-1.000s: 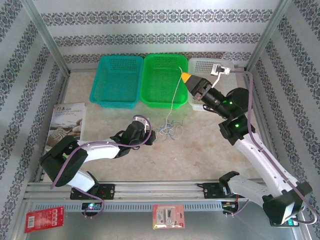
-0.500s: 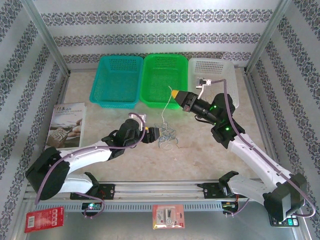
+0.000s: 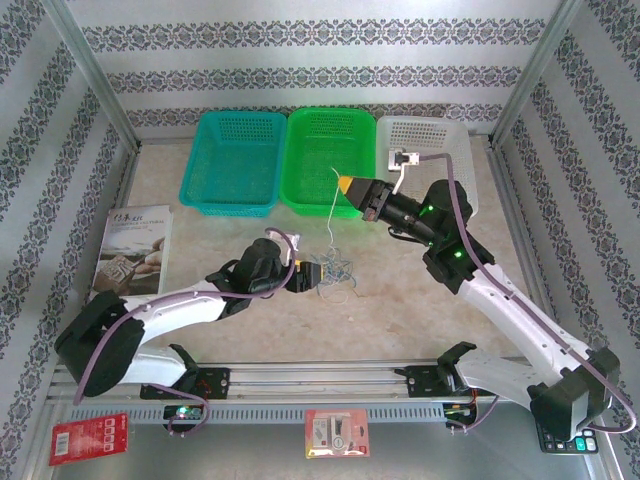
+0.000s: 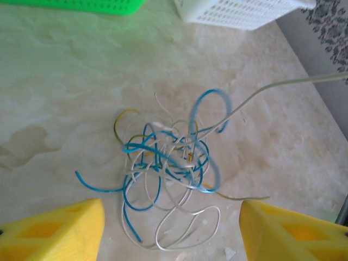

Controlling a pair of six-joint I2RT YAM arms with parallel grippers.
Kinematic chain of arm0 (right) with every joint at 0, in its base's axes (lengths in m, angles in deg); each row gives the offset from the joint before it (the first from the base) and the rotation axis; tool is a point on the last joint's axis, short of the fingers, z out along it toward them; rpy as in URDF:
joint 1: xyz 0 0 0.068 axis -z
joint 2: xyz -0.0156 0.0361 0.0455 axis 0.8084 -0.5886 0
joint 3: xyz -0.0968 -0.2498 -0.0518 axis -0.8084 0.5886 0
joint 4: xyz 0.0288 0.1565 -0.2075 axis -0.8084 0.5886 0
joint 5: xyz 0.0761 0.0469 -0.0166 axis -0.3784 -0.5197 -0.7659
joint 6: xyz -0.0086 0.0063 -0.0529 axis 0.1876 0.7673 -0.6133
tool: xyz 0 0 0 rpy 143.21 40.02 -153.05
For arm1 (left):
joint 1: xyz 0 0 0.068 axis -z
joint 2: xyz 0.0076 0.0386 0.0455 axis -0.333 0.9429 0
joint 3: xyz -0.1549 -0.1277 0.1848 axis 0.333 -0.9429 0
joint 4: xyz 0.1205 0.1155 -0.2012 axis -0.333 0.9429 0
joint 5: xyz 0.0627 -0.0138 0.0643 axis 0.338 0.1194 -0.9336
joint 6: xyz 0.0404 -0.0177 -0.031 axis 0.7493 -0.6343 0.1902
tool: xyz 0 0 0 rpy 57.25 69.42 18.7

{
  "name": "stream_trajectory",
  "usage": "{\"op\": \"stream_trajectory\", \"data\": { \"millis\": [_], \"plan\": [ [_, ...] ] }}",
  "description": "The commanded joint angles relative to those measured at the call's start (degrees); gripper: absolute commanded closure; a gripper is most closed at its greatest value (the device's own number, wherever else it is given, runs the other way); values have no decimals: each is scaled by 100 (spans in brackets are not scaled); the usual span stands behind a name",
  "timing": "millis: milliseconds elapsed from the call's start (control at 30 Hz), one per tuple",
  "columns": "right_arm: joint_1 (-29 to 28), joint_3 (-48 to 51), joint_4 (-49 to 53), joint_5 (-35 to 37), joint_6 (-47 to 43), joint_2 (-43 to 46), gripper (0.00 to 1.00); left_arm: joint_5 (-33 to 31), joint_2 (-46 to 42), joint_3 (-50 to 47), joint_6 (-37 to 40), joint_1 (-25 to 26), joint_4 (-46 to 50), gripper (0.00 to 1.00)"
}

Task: Untangle the cables

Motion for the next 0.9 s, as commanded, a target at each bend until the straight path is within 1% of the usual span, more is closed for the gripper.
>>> {"op": "stream_trajectory", "data": {
  "millis": [0, 167, 333, 400, 433, 500, 600, 700, 800, 833, 867],
  "plan": [
    [-120, -215, -25, 195, -186, 9, 100, 313, 250, -117, -29, 37, -528, 33],
    [-244, -330, 16, 335, -269, 18, 100, 347, 803, 69, -101, 177, -862, 30],
    [-323, -398, 36, 383, -290, 14, 100, 380, 1314, 216, -206, 197, -1289, 30],
    [-354, -423, 30, 383, -281, 2, 100, 368, 1467, 291, -241, 197, -1372, 31],
    [-368, -448, 29, 383, -272, 12, 100, 352, 1527, 314, -251, 197, -1402, 33],
    [-391, -522, 28, 359, -248, 10, 100, 314, 1630, 354, -273, 195, -1460, 44],
    [-411, -688, 27, 273, -180, 3, 100, 203, 1695, 342, -318, 197, -1532, 66],
    [-404, -887, 32, 183, -138, -34, 100, 144, 1705, 307, -334, 197, -1563, 84],
    [-387, -1125, 43, 116, -88, -69, 100, 99, 1681, 249, -339, 197, -1553, 98],
    [-366, -1204, 60, 106, -80, -74, 100, 79, 1663, 225, -339, 197, -1527, 100],
    [-339, -1295, 76, 78, -51, -94, 100, 66, 1648, 198, -339, 196, -1514, 100]
  ]
}}
